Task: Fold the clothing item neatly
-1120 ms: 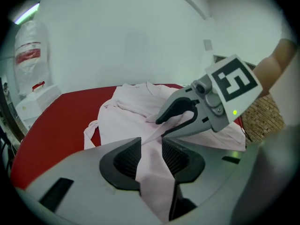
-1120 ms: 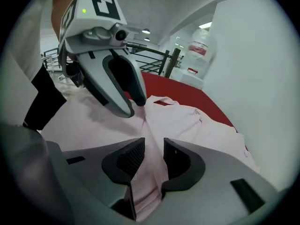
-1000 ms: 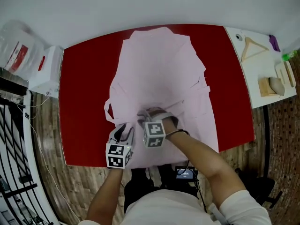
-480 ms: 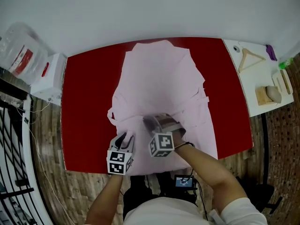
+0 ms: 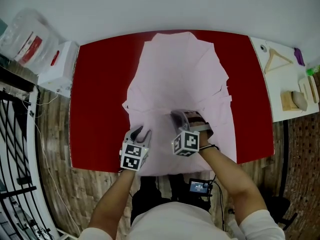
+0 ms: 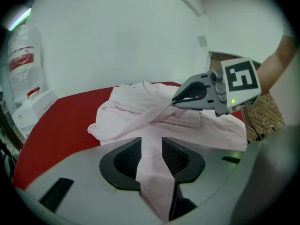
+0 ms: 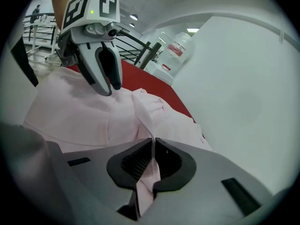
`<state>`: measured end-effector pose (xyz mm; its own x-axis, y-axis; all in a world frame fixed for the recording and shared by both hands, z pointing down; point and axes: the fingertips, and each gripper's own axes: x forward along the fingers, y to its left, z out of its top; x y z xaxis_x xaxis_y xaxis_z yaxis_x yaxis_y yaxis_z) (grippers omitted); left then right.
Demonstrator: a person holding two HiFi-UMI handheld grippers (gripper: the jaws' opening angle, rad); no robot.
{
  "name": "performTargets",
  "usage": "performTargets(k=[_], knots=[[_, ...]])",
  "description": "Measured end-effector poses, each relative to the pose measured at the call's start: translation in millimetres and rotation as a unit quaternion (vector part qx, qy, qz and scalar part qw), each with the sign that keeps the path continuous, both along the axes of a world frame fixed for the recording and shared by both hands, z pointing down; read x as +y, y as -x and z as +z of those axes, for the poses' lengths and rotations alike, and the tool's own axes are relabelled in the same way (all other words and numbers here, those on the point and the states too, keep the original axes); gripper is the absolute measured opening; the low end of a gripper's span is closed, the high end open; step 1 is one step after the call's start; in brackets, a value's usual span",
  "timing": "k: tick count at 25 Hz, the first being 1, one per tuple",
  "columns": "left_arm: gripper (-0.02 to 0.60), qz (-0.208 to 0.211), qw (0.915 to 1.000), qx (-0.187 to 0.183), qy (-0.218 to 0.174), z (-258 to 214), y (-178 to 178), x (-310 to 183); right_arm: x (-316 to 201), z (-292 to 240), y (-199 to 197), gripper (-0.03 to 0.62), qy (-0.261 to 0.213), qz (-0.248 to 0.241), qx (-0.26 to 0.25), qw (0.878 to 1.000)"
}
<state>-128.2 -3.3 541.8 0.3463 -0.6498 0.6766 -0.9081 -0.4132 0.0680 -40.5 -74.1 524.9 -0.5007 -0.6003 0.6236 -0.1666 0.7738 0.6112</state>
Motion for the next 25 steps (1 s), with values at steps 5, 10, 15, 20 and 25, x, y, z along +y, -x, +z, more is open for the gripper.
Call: performTargets(k=[5,10,15,20,25], knots=[[0.118,0.016,0.9998,-0.011,-0.007,0,-3,-12,9,27,-11,0.031,0.040,-0.001,0.021,0.999],[0.118,0.055,0.9976,-0.036,-0.022,-1,-16,-31,13,26,-33,0.105,0.084,-0.005,0.000,0.996],[0.118,0.089,0.9943,-0.045,-0.036,-4,-33,-43,-11,11,-87,0.117,0.081,0.005,0.015,0.997],[0.118,0.100,0.9934,-0.049,-0.026,-1,-40,-43,-47,7,-145,0.117,0.092,0.041,0.048,0.994],[0.118,0.107,0.9919,-0.068,-0.003,17,-32,-36,-100,17,-206,0.115,0.030,0.105,0.142,0.984]])
